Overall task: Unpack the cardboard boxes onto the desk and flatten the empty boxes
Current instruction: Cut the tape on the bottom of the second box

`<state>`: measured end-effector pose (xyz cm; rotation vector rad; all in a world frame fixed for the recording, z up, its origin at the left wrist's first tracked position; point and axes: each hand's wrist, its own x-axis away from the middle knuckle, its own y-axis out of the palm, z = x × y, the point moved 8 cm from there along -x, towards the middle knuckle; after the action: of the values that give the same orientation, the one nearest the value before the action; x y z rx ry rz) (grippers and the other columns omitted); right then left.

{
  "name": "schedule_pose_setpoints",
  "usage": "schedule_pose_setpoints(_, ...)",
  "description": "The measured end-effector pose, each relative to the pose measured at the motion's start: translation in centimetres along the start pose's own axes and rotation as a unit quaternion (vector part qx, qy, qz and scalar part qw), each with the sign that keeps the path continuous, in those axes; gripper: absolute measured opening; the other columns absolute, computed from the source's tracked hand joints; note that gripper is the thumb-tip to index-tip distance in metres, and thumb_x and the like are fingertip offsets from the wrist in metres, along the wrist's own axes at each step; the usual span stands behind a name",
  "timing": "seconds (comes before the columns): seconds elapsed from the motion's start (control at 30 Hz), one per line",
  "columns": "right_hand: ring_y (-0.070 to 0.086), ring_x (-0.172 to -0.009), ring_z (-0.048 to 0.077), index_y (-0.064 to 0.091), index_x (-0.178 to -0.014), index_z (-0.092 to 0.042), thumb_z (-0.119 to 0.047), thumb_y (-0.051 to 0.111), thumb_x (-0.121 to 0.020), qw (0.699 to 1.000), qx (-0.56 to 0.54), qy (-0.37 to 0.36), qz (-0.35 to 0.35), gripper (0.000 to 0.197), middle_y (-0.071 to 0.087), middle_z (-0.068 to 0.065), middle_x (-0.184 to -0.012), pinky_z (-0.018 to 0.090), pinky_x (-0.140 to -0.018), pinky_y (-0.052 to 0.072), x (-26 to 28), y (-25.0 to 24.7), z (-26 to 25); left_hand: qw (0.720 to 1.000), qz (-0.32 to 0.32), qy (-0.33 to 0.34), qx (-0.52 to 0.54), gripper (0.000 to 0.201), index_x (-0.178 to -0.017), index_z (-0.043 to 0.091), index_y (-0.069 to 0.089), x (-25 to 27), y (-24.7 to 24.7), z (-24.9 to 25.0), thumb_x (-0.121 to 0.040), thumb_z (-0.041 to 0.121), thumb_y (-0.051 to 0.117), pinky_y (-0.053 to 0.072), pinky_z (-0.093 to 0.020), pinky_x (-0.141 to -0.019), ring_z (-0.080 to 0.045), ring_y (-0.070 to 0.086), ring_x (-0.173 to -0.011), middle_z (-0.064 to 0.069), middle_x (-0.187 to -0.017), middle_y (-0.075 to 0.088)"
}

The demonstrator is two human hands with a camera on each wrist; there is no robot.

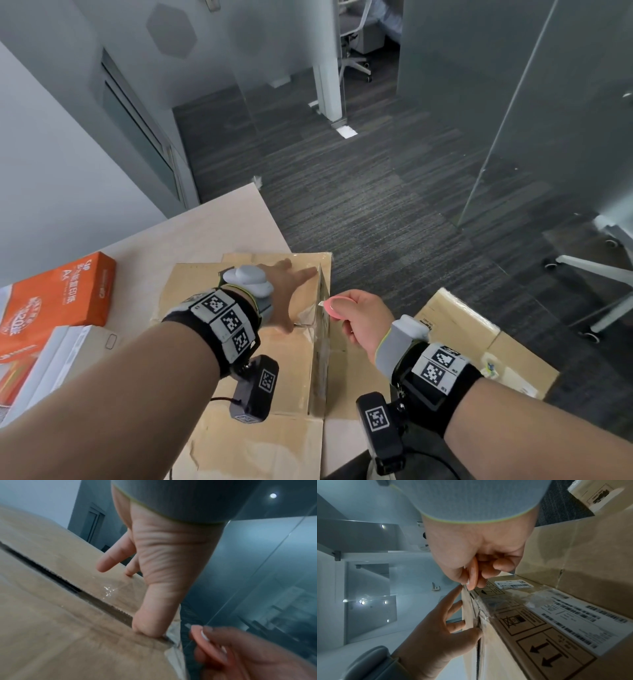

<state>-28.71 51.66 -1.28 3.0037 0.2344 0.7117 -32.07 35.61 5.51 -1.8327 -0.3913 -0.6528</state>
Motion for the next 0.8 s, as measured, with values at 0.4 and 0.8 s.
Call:
schedule_pose_setpoints(0.4,0.046,-0.050,0.010,0.071,-0.095,-0.006,-0.024,0.068,-0.088,0.999,0.021,0.016,-0.023,0.020,0.066,0.001,-0.077,0.025,-0.050,0.038,-0.7,0.7,1.1,0.999,-0.003,-0.017,0.030,0.108,-0.144,0.059,-0.007,-0.2,1.5,2.1,-0.077,0.025,0.071,0.055,-0.056,-0.089,-0.052,0.040,-0.135,-0.015,-0.166,-0.013)
schedule_pose_setpoints(0.8,0.047,-0.058,0.019,0.065,-0.075,-0.006,-0.020,0.065,-0.083,0.988,0.135,-0.017,-0.075,0.016,0.059,0.004,-0.066,0.032,-0.059,0.037,-0.1,1.9,0.4,0.999,0.024,-0.011,0.035,0.100,-0.144,0.055,0.000,-0.4,1.4,1.9,-0.079,0.032,0.071,0.058,-0.052,-0.083,-0.049,0.048,-0.125,-0.016,-0.165,-0.002)
